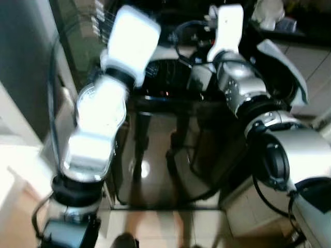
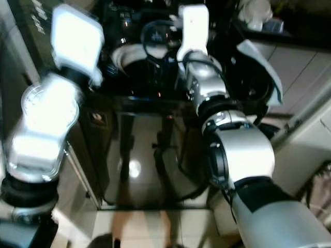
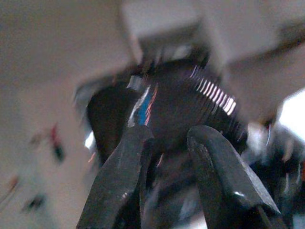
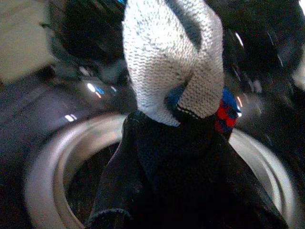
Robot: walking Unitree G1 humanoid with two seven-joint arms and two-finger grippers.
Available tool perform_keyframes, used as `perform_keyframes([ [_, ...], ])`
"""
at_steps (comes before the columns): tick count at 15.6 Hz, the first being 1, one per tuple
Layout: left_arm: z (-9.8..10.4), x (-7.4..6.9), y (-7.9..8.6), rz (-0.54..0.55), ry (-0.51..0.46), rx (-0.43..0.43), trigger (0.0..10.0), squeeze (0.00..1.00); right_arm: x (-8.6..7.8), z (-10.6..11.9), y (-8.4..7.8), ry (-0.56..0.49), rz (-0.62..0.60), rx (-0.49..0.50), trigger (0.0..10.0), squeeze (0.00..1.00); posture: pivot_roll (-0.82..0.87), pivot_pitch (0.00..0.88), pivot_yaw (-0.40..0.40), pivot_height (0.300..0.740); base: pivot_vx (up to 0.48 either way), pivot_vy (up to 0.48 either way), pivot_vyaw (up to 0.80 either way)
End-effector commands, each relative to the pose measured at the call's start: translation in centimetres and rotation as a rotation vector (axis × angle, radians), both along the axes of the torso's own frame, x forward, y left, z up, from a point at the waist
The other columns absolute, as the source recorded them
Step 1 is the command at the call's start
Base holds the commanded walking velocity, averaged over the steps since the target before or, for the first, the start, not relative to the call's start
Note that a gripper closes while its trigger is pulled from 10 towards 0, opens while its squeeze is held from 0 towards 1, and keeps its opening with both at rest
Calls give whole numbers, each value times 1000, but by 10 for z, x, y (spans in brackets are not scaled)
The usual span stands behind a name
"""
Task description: Clothes washing
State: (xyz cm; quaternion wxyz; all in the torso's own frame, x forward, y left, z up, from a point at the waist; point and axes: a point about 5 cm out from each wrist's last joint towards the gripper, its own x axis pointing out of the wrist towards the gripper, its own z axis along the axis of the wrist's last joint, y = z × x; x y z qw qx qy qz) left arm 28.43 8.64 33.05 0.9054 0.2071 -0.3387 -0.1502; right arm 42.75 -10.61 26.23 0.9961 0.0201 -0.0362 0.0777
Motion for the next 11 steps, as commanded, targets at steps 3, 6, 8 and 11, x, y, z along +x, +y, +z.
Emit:
perform_keyframes([
  [3, 0, -18, -16, -167, 48, 84, 10000, 0, 0, -13, -19, 62, -130, 0, 10000, 0, 271, 136, -74, 740, 0, 0, 0],
  [6, -47, -25, -13, -201, 222, 98, 10000, 0, -2, -28, -30, 102, -220, -1, 10000, 1000, 307, 165, -59, 740, 0, 0, 0],
  [8, -55, -27, -9, -185, 273, 72, 10000, 0, -2, -32, -30, 112, -222, -9, 10000, 1000, 310, 171, -63, 740, 0, 0, 0],
  [11, -58, -28, -2, -152, 296, 44, 10000, 0, -1, -24, -26, 67, -217, -74, 10000, 1000, 310, 171, -63, 740, 0, 0, 0],
])
